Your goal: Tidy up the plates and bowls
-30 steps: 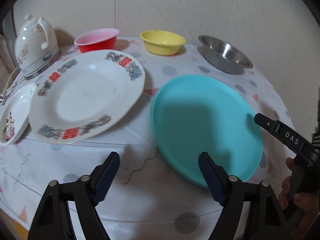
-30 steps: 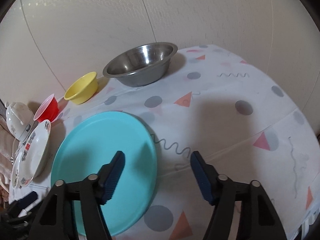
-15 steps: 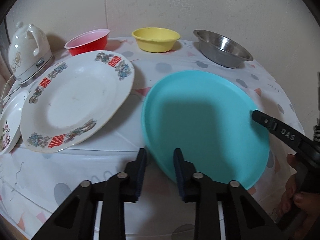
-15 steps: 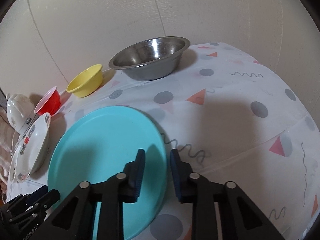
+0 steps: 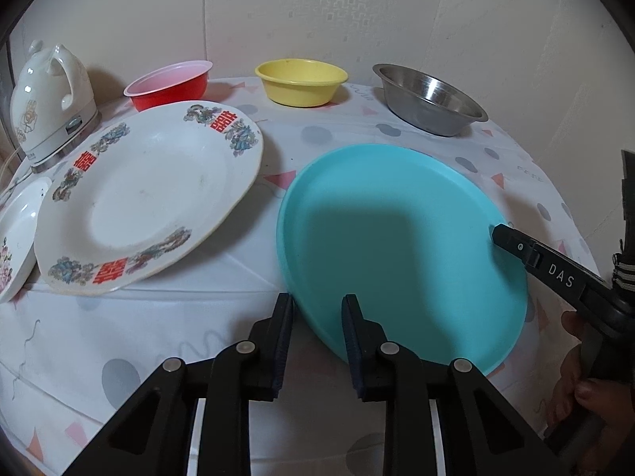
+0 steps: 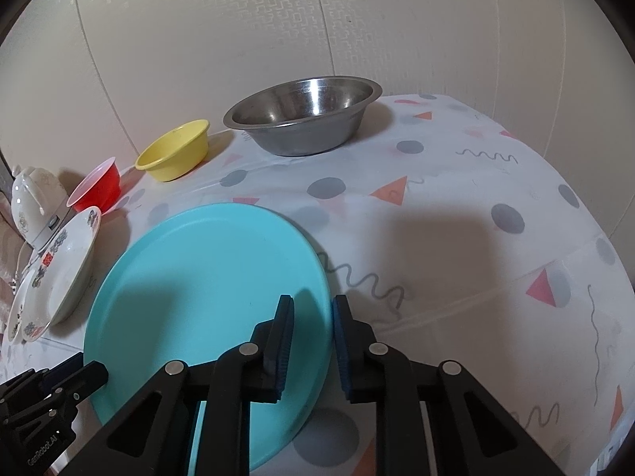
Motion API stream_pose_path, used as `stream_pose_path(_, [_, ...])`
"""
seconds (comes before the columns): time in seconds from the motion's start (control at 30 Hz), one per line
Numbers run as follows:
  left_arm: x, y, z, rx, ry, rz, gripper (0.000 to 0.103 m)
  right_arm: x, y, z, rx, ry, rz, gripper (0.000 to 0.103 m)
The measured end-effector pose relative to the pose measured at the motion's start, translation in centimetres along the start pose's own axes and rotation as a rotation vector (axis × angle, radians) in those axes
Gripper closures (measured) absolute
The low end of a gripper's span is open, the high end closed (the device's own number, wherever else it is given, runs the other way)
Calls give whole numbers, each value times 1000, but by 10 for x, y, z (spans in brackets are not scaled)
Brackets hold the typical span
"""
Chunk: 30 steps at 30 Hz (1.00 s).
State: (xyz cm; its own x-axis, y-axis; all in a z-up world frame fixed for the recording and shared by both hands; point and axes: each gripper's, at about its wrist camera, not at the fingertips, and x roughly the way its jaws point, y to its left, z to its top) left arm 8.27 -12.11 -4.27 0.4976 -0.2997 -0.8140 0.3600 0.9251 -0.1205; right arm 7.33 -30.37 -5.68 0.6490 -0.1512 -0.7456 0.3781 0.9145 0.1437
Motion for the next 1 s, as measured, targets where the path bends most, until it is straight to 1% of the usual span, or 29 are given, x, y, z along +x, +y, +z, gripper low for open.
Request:
stream_pose_path(0.33, [-8,-6,-13,18,-2,3,77,-14,-4,-14,22,-4,1,83])
stream_pose_path(0.5, [-9,-11,-16,28,-7,9,76,-17,-6,-16,22,-13,-16,83])
stream_pose_path(0.57, [-10,-9,-16,20,-3,-5,75,-17,-6,-16,25,-14,-2,80])
stream_pose_path(0.6, [-11,-7,-16,9,-2,-16,71,-17,-8,-15,31,-9,12,79])
stream_pose_path(0.63, [-15,-3,-15,-3,-12,-22,69,-18,-9,-15,40,-6,22,75])
stream_pose_path(0.67, [-20,-1,-15,-7,-27,-15,62,-20,-12,-14,58,-11,33,71])
stream_pose_path(0.7, [-25,2,-15,-7,-48,-4,52,-22,-13,-14,68,-20,39,70])
stream_pose_path(0.73, [-32,5,-14,-6,-75,15,46,-26,-14,-13,76,-34,38,70])
stream_pose_path(0.77, [-40,9,-14,-7,-109,43,36,-29,-15,-12,78,-47,29,69])
stream_pose_path(0.8, [-47,13,-13,-10,-138,67,29,-32,-15,-11,78,-59,24,69])
stream_pose_path(0.93, [-65,40,-5,-61,-207,129,20,-43,-10,-4,81,-99,32,62])
stream_pose_path(1.0, [-70,54,-2,-95,-222,150,11,-48,-3,1,75,-117,47,61])
